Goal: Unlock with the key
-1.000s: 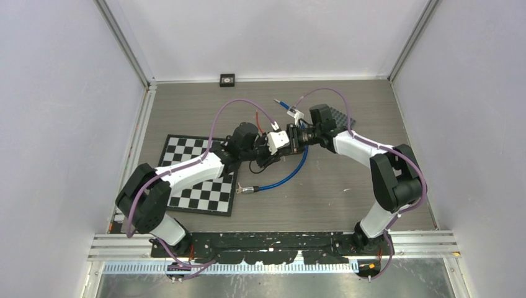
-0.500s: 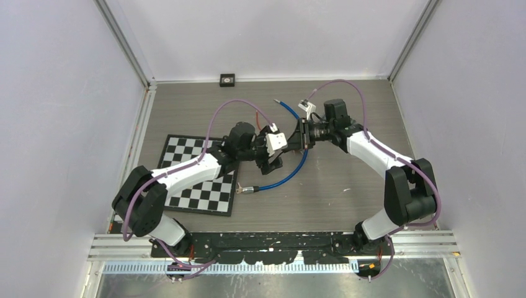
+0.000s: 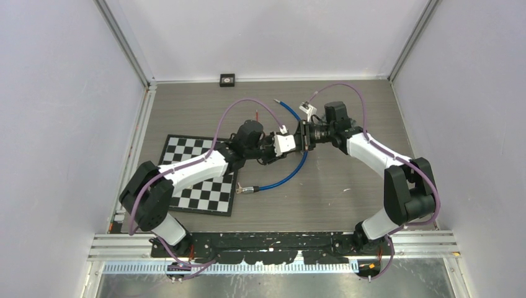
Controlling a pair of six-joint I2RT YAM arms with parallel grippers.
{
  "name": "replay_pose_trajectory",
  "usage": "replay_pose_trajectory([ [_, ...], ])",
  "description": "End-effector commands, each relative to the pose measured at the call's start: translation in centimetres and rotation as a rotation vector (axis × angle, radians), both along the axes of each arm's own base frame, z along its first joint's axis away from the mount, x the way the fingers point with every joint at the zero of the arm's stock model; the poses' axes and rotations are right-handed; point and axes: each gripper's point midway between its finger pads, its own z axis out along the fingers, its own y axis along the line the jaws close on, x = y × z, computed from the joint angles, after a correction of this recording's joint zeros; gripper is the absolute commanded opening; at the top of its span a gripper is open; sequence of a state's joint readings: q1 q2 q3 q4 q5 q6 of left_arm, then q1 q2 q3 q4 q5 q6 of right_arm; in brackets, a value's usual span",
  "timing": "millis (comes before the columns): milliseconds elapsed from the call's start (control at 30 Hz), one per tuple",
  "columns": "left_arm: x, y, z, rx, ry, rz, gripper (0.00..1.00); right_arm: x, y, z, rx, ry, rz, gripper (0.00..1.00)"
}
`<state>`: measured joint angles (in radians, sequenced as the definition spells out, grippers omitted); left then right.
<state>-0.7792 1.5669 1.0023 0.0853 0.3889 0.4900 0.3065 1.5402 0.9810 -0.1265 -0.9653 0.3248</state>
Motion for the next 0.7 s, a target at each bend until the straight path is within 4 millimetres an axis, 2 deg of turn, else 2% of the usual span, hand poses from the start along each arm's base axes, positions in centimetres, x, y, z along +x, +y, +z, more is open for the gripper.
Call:
replay_pose_trajectory([
  [0, 0.2, 0.4, 0.2, 0.028, -0.069, -0.005, 0.00, 0.9, -0.3, 1.5, 0.041, -0.051, -0.023, 0.00],
  [100, -1.2, 0.9, -0.3, 0.056, -0.069, -0.051, 0.00, 2.0, -1.5, 1.3, 0.034, -0.054, -0.089, 0.00],
  [167, -3.3, 1.1, -1.0, 0.081, -0.042, -0.156, 0.01, 2.5, -2.2, 1.1, 0.035, -0.046, -0.121, 0.00],
  [200, -4.7, 1.2, -1.4, 0.089, -0.020, -0.227, 0.11, 2.6, -2.4, 1.0, 0.035, -0.040, -0.129, 0.00],
  [267, -6.7, 1.5, -1.7, 0.085, 0.016, -0.306, 0.41, 2.7, -2.6, 1.0, 0.038, -0.038, -0.131, 0.01],
  [300, -6.9, 1.7, -1.8, 0.080, 0.015, -0.304, 0.57, 2.6, -2.6, 1.0, 0.040, -0.036, -0.129, 0.00],
  [333, -6.7, 1.8, -1.8, 0.076, 0.000, -0.293, 0.67, 2.6, -2.6, 1.1, 0.044, -0.035, -0.123, 0.00],
  [367, -6.4, 1.9, -1.7, 0.070, -0.027, -0.277, 0.73, 2.5, -2.6, 1.1, 0.047, -0.033, -0.118, 0.00],
  [433, -5.2, 2.0, -1.1, 0.056, -0.094, -0.226, 0.79, 2.7, -2.4, 1.5, 0.060, -0.056, -0.110, 0.00],
  [533, -3.4, 1.9, -0.2, 0.051, -0.163, -0.163, 0.81, 2.6, -2.3, 1.4, 0.066, -0.049, -0.101, 0.00],
  [667, -1.6, 1.1, 0.6, 0.033, -0.154, -0.092, 0.81, 2.6, -2.3, 1.2, 0.072, -0.041, -0.101, 0.00],
])
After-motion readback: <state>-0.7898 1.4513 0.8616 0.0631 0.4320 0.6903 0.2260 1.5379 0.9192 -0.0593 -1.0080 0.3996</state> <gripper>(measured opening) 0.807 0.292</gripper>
